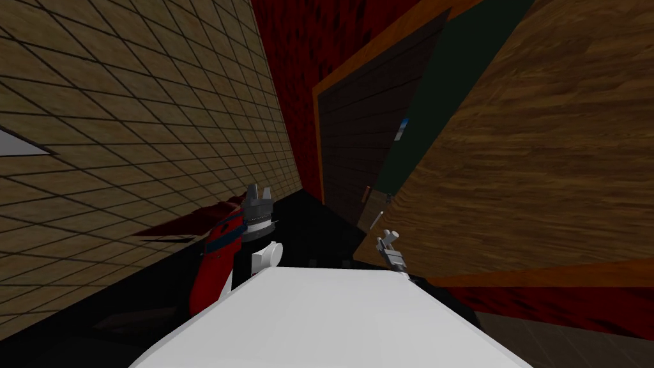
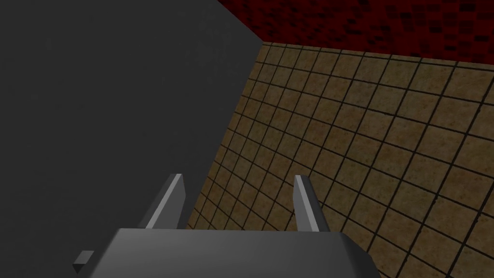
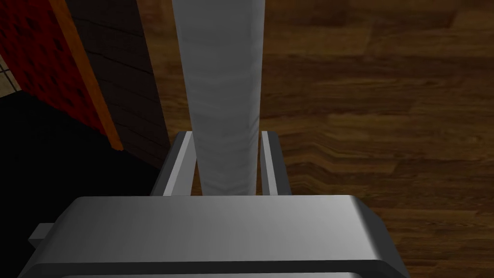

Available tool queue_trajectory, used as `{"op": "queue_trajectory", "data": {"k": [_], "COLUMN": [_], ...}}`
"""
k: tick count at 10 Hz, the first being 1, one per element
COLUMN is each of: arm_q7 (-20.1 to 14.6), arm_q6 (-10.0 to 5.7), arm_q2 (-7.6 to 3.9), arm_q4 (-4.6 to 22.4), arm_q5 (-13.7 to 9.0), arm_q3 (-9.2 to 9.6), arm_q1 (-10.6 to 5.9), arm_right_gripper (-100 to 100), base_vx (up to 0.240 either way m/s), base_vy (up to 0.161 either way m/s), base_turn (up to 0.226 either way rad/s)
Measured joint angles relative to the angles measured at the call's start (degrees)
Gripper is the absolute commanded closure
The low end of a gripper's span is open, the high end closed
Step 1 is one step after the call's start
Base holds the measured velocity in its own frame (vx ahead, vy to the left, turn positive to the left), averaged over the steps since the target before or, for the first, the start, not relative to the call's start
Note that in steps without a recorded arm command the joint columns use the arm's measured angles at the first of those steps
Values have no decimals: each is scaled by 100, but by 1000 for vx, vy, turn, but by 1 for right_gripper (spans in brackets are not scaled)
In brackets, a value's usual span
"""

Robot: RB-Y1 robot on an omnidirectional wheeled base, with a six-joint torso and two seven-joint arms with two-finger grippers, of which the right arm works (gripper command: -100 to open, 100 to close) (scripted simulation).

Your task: Pull the door open

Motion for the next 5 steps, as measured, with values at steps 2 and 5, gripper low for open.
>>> {"op": "queue_trajectory", "data": {"k": [2, 5], "arm_q7": [-101, -260], "arm_q6": [-92, -221], "arm_q2": [-57, -160], "arm_q4": [75, 166], "arm_q5": [59, 147], "arm_q3": [61, 155], "arm_q1": [-21, -36], "arm_right_gripper": [100, 100], "base_vx": [-206, -255], "base_vy": [-21, -35], "base_turn": [116, 136]}}
